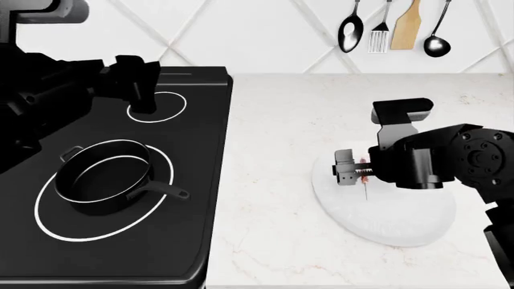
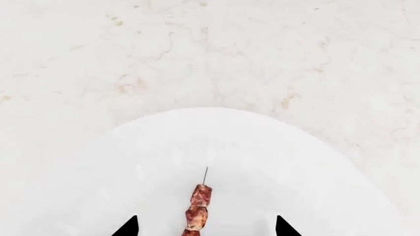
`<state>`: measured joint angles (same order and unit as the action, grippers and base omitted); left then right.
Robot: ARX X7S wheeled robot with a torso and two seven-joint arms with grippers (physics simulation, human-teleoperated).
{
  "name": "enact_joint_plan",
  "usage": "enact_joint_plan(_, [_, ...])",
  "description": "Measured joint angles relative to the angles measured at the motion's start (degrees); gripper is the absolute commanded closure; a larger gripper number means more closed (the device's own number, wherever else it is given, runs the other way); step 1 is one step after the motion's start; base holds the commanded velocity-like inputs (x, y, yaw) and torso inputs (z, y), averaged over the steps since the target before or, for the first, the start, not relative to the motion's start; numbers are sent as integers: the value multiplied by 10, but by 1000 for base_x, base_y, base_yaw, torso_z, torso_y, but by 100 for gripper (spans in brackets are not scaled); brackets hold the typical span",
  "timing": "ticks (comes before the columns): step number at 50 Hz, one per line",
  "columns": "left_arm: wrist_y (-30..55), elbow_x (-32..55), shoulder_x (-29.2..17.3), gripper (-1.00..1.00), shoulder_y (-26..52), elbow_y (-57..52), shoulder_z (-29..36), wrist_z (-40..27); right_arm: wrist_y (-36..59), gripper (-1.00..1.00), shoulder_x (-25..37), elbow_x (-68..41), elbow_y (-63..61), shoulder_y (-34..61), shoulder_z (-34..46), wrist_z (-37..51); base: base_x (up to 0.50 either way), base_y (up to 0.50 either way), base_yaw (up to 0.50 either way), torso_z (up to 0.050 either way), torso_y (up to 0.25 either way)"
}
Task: Frozen meat rests on a plate on the counter. Retrieve the meat and place it in a pot on a burner. Then turn the burner on.
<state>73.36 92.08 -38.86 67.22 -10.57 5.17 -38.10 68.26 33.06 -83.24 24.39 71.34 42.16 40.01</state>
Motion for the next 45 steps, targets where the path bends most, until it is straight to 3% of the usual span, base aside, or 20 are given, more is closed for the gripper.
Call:
enact_joint_plan(12, [-4, -2, -2, -100, 0, 1, 6, 2, -7, -100, 1, 2, 1, -2, 1, -6, 0, 0, 0, 0, 0])
enact_joint_plan(13, [-4, -2, -2, -100, -1, 1, 6, 3, -7, 100, 1, 2, 1, -2, 1, -6, 0, 0, 0, 0, 0])
enact_joint_plan(32, [-6, 15, -6, -100, 6, -3, 11, -12, -7, 100, 9, -18, -21, -15, -5, 5, 0, 0, 0, 0, 0])
enact_joint_plan(45, [-7, 101, -25, -100, 31, -25, 8, -83, -2, 100, 40, -67, -91, -16, -39, 65, 0, 0, 0, 0, 0])
